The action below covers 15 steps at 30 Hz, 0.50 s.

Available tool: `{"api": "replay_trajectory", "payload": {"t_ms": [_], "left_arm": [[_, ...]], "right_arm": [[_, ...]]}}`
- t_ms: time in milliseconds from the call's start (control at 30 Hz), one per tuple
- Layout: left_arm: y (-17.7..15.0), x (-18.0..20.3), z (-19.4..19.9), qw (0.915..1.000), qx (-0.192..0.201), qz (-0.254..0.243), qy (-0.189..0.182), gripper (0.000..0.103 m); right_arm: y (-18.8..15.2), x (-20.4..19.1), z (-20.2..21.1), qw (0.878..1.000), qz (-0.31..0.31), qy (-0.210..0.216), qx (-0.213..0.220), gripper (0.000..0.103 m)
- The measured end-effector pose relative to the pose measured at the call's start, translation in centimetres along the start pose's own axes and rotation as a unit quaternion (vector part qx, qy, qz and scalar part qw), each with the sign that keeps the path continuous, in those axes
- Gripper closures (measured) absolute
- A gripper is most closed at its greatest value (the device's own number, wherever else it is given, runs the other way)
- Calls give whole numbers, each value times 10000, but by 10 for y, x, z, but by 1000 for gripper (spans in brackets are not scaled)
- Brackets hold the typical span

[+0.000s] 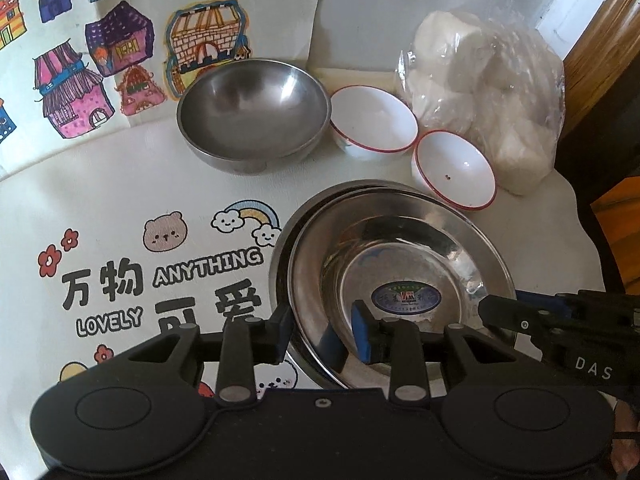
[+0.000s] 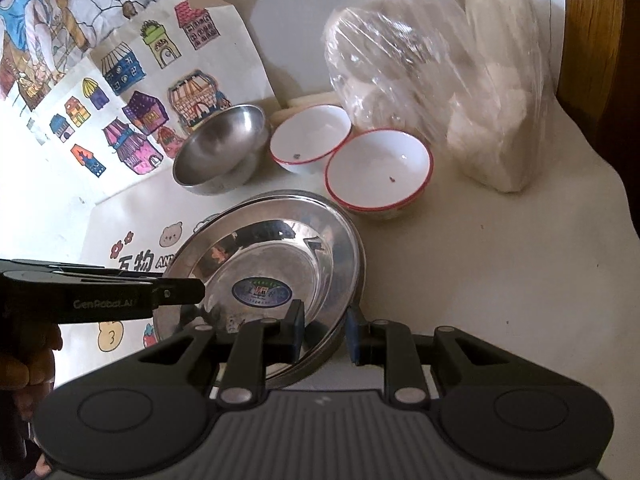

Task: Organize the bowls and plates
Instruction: 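Carry the small labeled plate with both grippers and lower it onto the plate stack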

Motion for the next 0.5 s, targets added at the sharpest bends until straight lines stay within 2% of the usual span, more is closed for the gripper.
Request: {"api": "replay_trajectory", "payload": {"t_ms": [500], "left_arm": [[2,-2,-5,9998,-69,126,162,70]], "right_arm": [[4,0,-6,9999,70,101,-105,78]]}}
Point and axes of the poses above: each gripper's, at about its wrist camera, not at the fingertips, and z roughly against the way its jaws point, x to its right, y to its top, the point moved 4 cm from there along -z, roughly the way its jaws point, and after that the axes turned 4 degrees about z, right-handed, at the moved point
